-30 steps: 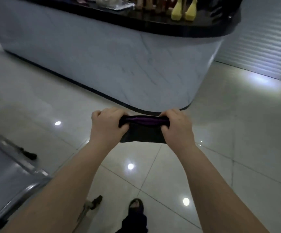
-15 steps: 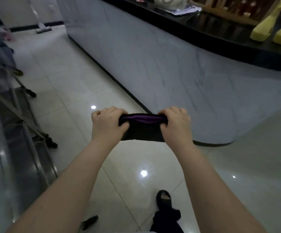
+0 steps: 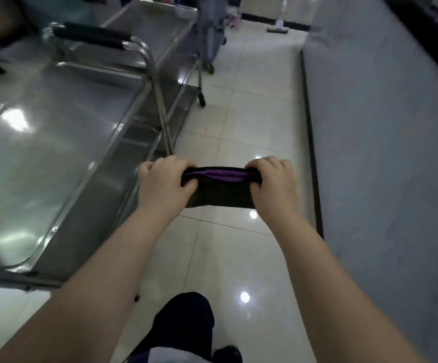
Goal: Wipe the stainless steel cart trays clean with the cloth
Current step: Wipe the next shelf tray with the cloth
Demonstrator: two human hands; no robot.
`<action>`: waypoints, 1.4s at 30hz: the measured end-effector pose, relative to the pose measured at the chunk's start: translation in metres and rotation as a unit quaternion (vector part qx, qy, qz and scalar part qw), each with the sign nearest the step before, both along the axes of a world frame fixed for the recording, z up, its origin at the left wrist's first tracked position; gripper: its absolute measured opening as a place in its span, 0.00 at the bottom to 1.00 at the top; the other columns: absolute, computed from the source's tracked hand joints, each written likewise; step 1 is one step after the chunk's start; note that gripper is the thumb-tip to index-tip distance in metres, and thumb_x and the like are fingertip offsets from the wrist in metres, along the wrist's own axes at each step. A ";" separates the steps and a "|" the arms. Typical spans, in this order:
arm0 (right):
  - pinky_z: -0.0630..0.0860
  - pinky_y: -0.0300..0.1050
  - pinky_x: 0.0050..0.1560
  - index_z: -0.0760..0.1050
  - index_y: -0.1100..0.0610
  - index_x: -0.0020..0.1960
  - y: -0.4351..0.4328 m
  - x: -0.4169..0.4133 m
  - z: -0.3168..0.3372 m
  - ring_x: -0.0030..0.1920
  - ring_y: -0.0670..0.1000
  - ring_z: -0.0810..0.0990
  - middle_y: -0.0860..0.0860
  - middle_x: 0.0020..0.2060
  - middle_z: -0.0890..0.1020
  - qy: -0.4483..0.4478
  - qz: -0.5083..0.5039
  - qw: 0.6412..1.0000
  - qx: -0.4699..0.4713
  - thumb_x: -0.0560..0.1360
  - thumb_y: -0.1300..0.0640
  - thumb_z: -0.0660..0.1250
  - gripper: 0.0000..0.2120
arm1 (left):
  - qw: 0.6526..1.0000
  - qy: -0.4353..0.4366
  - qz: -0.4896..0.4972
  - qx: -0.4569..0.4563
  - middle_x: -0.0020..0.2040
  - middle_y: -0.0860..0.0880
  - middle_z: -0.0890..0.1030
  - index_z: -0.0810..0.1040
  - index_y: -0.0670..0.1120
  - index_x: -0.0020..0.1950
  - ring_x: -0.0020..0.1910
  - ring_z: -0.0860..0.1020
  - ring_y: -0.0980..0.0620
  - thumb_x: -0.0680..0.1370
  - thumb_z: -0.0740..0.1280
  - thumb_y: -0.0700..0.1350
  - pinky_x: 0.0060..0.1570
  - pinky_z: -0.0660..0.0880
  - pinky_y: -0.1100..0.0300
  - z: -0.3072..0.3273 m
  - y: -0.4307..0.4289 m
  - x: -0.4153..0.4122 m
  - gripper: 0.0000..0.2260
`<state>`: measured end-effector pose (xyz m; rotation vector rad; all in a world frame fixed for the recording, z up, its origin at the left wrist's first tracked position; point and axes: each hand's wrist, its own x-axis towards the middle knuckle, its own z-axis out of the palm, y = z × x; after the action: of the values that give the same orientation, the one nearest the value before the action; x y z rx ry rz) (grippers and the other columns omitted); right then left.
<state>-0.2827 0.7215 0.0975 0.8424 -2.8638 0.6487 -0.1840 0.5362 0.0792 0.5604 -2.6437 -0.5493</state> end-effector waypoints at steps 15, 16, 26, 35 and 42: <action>0.61 0.45 0.54 0.77 0.50 0.60 -0.264 -0.162 -0.036 0.57 0.53 0.70 0.48 0.55 0.78 -0.016 0.267 0.962 0.045 0.75 0.62 0.63 0.16 | 0.971 -0.019 0.236 0.033 0.46 0.55 0.81 0.82 0.55 0.51 0.49 0.78 0.48 0.73 0.71 0.47 0.50 0.58 0.55 -0.038 -0.207 -0.086 0.08; 0.61 0.45 0.54 0.77 0.50 0.60 -0.277 -0.169 -0.037 0.57 0.53 0.70 0.48 0.55 0.78 -0.018 0.279 0.958 0.054 0.75 0.62 0.63 0.16 | 0.968 -0.020 0.247 0.041 0.47 0.55 0.81 0.82 0.55 0.51 0.49 0.78 0.48 0.73 0.71 0.47 0.51 0.60 0.54 -0.039 -0.215 -0.090 0.08; 0.64 0.48 0.51 0.77 0.54 0.56 -0.401 -0.217 -0.087 0.54 0.56 0.72 0.51 0.52 0.78 -0.049 0.454 0.882 0.112 0.74 0.64 0.64 0.13 | 0.895 -0.054 0.431 0.099 0.50 0.55 0.81 0.81 0.55 0.55 0.53 0.77 0.50 0.76 0.69 0.48 0.57 0.62 0.50 -0.087 -0.254 -0.104 0.08; 0.63 0.49 0.58 0.78 0.54 0.61 -0.460 -0.251 -0.144 0.59 0.57 0.70 0.52 0.57 0.78 -0.107 0.620 0.765 0.138 0.74 0.65 0.65 0.17 | 0.768 -0.069 0.620 0.146 0.53 0.50 0.82 0.81 0.51 0.58 0.55 0.77 0.45 0.75 0.71 0.46 0.56 0.64 0.50 -0.138 -0.212 -0.144 0.12; 0.64 0.47 0.59 0.79 0.55 0.59 -0.444 -0.268 -0.204 0.57 0.56 0.72 0.51 0.55 0.79 -0.167 0.640 0.740 0.121 0.73 0.67 0.65 0.17 | 0.716 -0.093 0.672 0.162 0.51 0.52 0.81 0.80 0.52 0.57 0.53 0.77 0.46 0.75 0.70 0.45 0.52 0.59 0.53 -0.184 -0.186 -0.174 0.12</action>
<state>-0.5512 0.2773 -0.1061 3.0239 -2.1478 0.4612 -0.3582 0.3505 -0.1047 2.3707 -1.5126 -0.4178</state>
